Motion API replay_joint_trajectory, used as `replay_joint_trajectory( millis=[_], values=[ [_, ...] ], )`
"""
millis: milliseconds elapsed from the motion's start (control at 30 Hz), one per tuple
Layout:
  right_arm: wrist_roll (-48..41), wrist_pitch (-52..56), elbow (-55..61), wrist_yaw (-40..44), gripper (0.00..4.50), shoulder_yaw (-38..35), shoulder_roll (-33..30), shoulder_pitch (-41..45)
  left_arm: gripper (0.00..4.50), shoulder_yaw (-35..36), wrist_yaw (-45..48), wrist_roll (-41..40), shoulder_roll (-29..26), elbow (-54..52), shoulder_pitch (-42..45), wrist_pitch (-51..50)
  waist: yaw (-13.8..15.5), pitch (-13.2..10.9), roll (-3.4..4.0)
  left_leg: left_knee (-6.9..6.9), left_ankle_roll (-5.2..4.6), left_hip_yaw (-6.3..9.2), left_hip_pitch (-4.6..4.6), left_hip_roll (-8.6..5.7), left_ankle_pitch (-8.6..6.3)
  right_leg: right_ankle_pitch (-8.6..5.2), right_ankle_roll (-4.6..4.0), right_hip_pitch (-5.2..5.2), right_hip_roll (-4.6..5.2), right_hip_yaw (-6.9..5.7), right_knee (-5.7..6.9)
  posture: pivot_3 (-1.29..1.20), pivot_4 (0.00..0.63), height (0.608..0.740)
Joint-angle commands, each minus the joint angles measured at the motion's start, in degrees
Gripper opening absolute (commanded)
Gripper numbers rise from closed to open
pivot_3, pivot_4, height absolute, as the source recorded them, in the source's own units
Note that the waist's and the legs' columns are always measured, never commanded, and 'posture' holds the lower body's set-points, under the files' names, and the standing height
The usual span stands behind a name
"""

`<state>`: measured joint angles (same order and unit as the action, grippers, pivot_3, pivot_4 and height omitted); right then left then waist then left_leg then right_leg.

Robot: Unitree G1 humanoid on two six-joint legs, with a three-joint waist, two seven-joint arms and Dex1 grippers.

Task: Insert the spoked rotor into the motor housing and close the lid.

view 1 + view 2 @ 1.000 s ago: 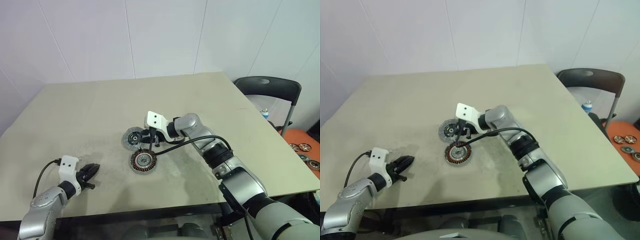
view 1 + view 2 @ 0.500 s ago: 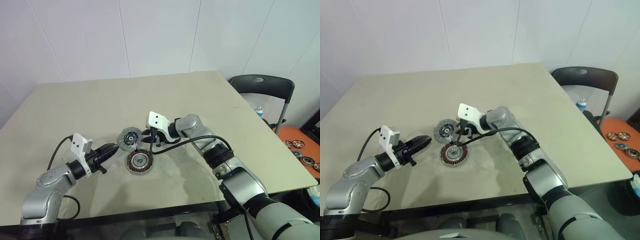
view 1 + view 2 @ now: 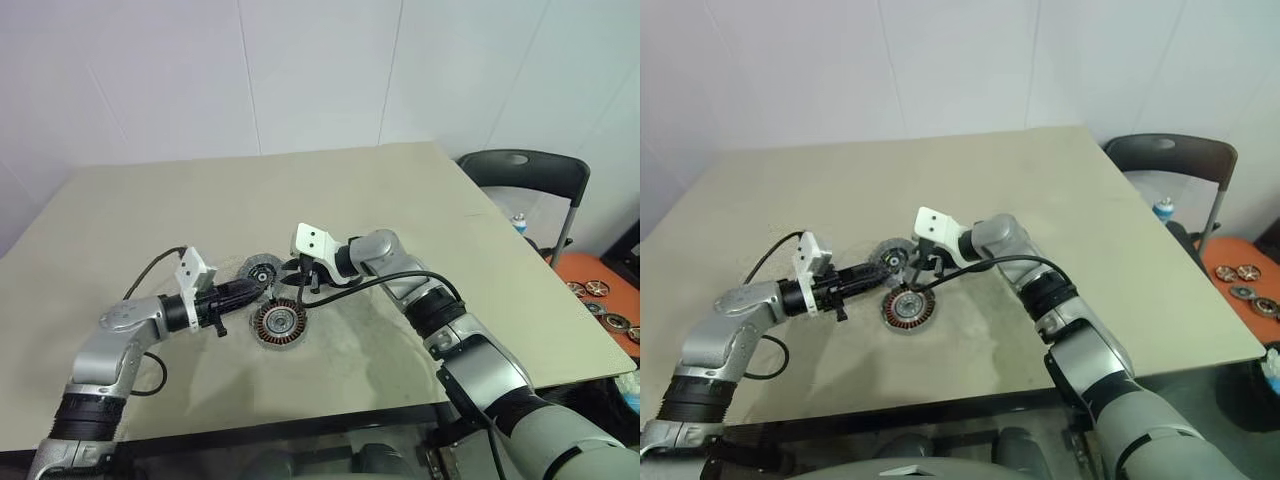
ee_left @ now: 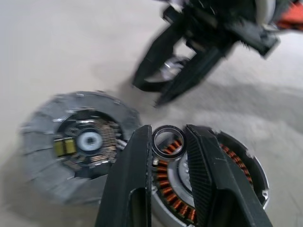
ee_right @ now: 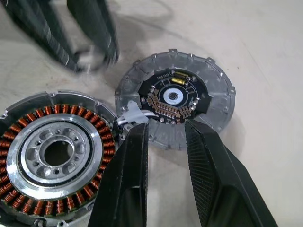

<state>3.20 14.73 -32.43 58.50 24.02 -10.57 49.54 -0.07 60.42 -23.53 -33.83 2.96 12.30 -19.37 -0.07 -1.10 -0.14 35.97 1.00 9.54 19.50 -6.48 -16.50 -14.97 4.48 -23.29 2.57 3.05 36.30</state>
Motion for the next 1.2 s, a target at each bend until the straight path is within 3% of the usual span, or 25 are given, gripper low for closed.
replay_joint_trajectory(
  millis=[33, 467, 1200],
  values=[
    [-0.6, 0.4, 3.0, -0.6, 1.29, -1.4, 0.2, 0.1, 0.72, -1.3, 2.9, 1.4, -0.8, 1.4, 2.5, 2.5, -0.5, 0.0, 0.0, -0.01, 0.0, 0.0, 0.01, 0.0, 0.0, 0.0, 0.0, 0.0, 0.0, 0.0, 0.0, 0.0, 0.0, 0.74],
    [-0.6, 1.8, 4.6, -1.3, 1.29, -1.6, -0.2, -0.8, 0.72, -4.8, 5.8, 3.1, 0.5, 1.4, 1.4, 4.4, -0.8, 0.0, -0.01, 0.03, -0.01, 0.0, 0.0, 0.0, 0.0, 0.0, 0.01, 0.0, 0.01, 0.01, 0.03, 0.0, 0.0, 0.74],
    [-0.3, 1.7, 4.2, -1.4, 1.29, -1.4, -0.3, -0.8, 0.72, -6.1, -1.3, 8.7, 4.4, 6.2, 0.1, 8.9, -0.7, 0.0, -0.03, 0.09, -0.01, 0.01, -0.02, 0.0, 0.0, 0.01, 0.01, 0.04, 0.01, 0.0, 0.07, 0.0, 0.0, 0.74]
  ],
)
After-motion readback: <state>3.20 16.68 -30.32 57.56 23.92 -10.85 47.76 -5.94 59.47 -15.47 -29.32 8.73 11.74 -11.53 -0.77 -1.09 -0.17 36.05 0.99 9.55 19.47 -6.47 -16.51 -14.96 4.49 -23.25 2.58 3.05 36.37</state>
